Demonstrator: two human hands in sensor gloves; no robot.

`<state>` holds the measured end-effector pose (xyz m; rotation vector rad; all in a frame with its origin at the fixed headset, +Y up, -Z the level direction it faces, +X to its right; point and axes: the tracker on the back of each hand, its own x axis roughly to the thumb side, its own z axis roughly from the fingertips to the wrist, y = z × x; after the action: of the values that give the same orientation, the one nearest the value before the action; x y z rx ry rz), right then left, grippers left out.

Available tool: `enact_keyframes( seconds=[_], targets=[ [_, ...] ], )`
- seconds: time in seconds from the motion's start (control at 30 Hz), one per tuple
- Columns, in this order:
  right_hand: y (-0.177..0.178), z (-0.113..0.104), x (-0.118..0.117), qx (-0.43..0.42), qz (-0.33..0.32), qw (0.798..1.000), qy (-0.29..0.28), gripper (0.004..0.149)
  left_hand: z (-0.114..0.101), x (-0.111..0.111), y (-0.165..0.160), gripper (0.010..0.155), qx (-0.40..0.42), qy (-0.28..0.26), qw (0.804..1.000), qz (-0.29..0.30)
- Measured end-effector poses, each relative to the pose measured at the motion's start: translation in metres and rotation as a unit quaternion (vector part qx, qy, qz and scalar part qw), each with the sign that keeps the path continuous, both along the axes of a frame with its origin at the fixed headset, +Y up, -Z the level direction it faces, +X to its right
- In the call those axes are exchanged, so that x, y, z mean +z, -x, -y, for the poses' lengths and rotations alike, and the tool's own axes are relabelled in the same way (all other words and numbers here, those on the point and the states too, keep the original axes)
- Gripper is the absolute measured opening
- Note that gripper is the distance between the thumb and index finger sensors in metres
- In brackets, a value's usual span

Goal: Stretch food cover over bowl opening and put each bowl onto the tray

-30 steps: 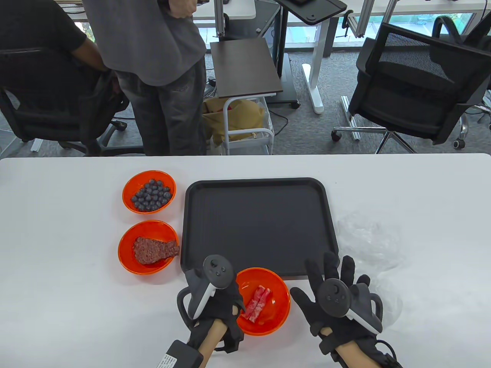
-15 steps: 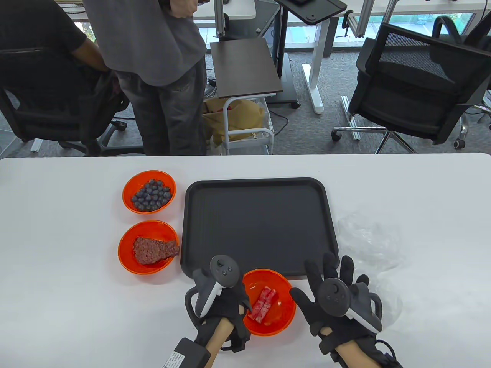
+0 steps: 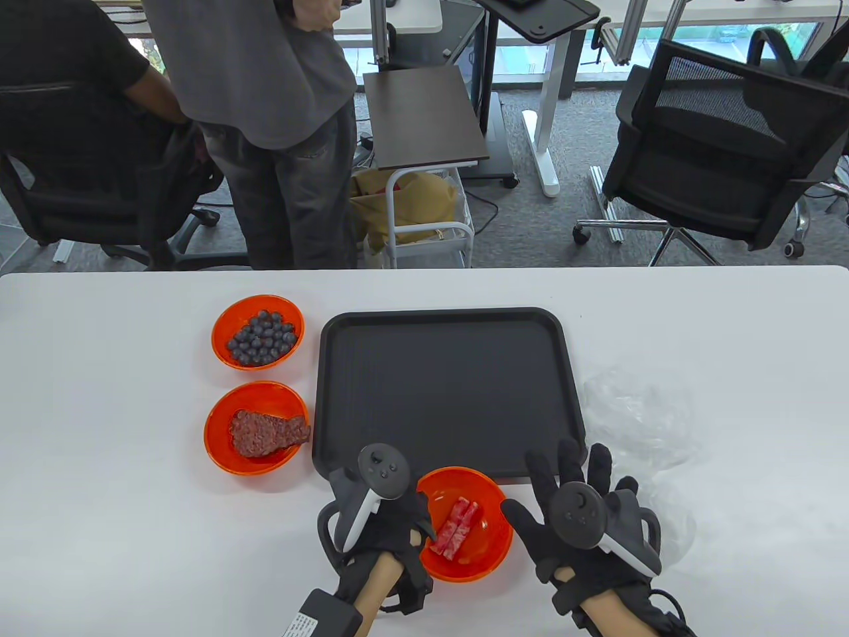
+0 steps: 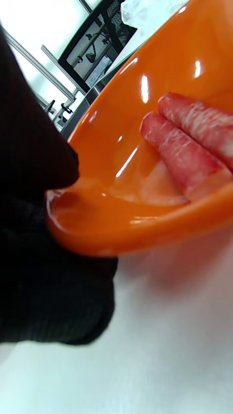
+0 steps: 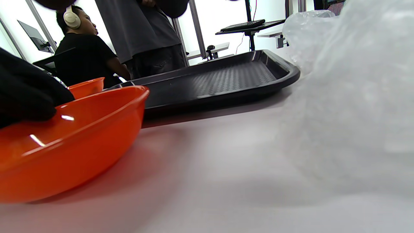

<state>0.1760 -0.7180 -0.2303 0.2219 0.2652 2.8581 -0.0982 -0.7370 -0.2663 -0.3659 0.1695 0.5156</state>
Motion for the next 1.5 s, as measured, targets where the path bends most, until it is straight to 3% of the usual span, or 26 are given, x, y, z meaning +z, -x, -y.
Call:
enact_keyframes(
  seconds=[0.07,0.2,0.27,0.4,0.47,0.6,0.73,0.8,0.93,1.03,1.17,1.33,1.5],
  targets=[
    [0.0,0.0,0.0,-0.003,0.0,1.0,0.001,0.089,-0.01,0.003,0.004,0.07,-0.006,-0.023,1.0,0.007],
    [-0.004,-0.002,0.0,-0.012,-0.002,1.0,-0.014,0.087,-0.033,0.007,0.015,0.083,-0.044,-0.137,0.983,0.116],
    [-0.007,-0.004,0.001,-0.019,-0.005,1.0,-0.019,0.086,-0.033,0.008,0.02,0.081,-0.108,-0.129,0.973,0.16],
    [-0.02,-0.013,0.0,-0.03,-0.003,0.998,-0.05,0.088,-0.022,0.009,0.028,0.086,-0.158,-0.123,0.972,0.125],
    [-0.028,-0.019,0.001,-0.031,-0.002,0.998,-0.06,0.091,-0.018,0.007,0.03,0.086,-0.17,-0.076,0.976,0.112],
    [-0.054,-0.039,0.009,-0.04,0.003,0.994,-0.104,0.096,-0.01,0.005,0.035,0.086,-0.158,-0.036,0.982,0.092],
    [-0.086,-0.048,0.013,-0.039,0.021,0.998,-0.048,0.099,-0.007,0.004,0.034,0.085,-0.146,-0.025,0.985,0.088],
    [-0.097,-0.044,0.015,-0.044,0.034,0.998,-0.004,0.1,-0.007,0.003,0.033,0.085,-0.144,-0.014,0.985,0.089],
    [-0.106,-0.029,0.017,-0.01,0.034,0.999,0.007,0.099,-0.007,0.004,0.033,0.085,-0.148,-0.008,0.985,0.087],
    [-0.105,-0.013,0.016,0.05,0.044,0.998,-0.023,0.094,-0.005,0.004,0.034,0.085,-0.152,-0.007,0.985,0.086],
    [-0.103,0.003,0.012,0.089,0.043,0.99,-0.103,0.073,-0.003,0.005,0.036,0.086,-0.154,0.002,0.985,0.082],
    [-0.099,0.003,0.01,0.085,0.028,0.983,-0.163,0.048,-0.003,0.004,0.038,0.087,-0.159,0.003,0.984,0.075],
    [-0.098,-0.01,0.013,0.053,0.026,0.98,-0.19,0.042,-0.004,0.005,0.038,0.087,-0.159,0.011,0.984,0.073]
  ],
)
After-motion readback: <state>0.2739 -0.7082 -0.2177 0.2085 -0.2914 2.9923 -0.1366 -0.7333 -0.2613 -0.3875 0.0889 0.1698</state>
